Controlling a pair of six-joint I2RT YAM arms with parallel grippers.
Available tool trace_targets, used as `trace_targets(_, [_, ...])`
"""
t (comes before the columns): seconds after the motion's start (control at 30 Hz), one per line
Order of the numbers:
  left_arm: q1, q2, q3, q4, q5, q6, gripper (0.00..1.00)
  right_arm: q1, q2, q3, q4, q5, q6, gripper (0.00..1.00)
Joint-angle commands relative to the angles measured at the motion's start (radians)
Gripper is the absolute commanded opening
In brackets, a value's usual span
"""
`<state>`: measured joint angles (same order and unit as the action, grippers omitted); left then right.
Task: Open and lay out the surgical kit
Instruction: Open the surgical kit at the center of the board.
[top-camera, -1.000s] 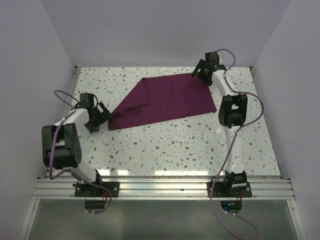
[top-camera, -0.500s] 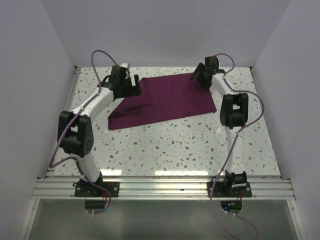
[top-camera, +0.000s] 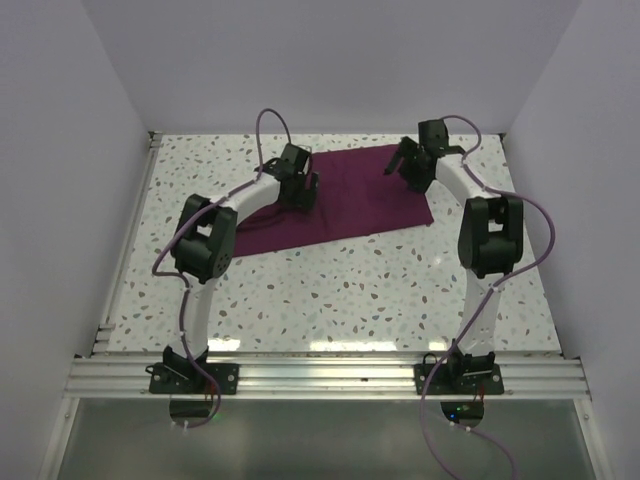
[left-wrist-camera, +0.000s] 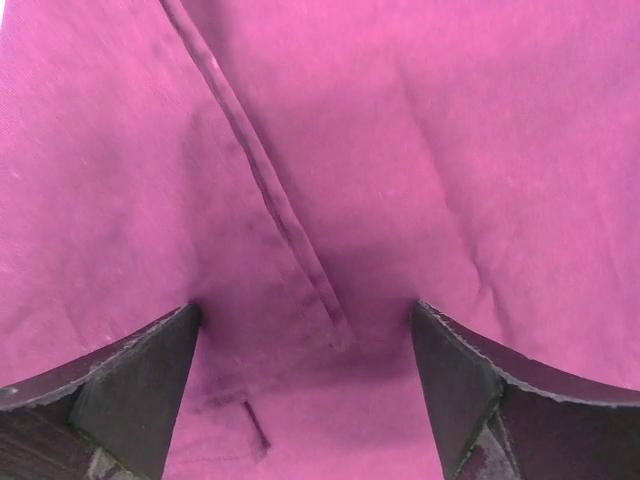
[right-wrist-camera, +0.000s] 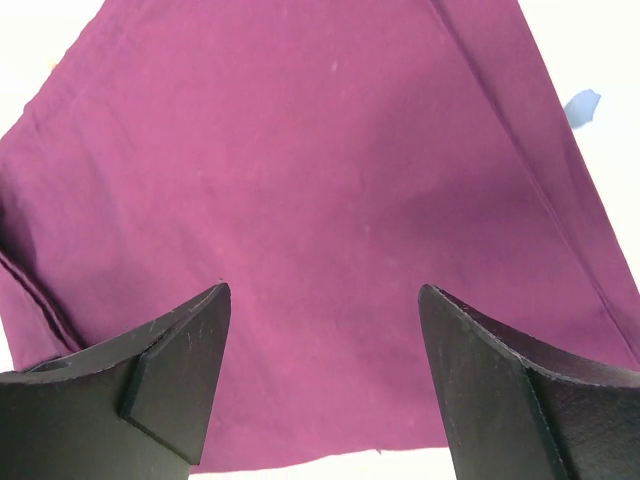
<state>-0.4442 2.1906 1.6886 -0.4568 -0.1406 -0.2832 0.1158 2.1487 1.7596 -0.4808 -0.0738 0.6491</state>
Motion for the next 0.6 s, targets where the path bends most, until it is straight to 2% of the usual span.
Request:
trace_targets(0.0, [-0.019, 0.043, 0.062, -0.019, -0.102, 0.047, 0.88, 0.002, -0.09, -0.034, -0.012, -0.009, -0.026, 0.79])
trace_targets(0.2, [-0.021, 0.031, 0.056, -0.031, -0.174, 0.033, 0.69, 0.004, -0.104, -0.043, -0.044, -0.006, -0.037, 0.79])
trace_targets(0.33, [-0.019, 0.014, 0.054, -0.031, -0.201, 0.038, 0.5, 0.002, -0.095, -0.042, -0.077, -0.006, -0.049, 0.78])
trace_targets(0.57, [-0.019, 0.001, 0.086, -0.056, -0.228, 0.036, 0.36, 0.002, -0.09, -0.038, -0.111, 0.006, -0.069, 0.77])
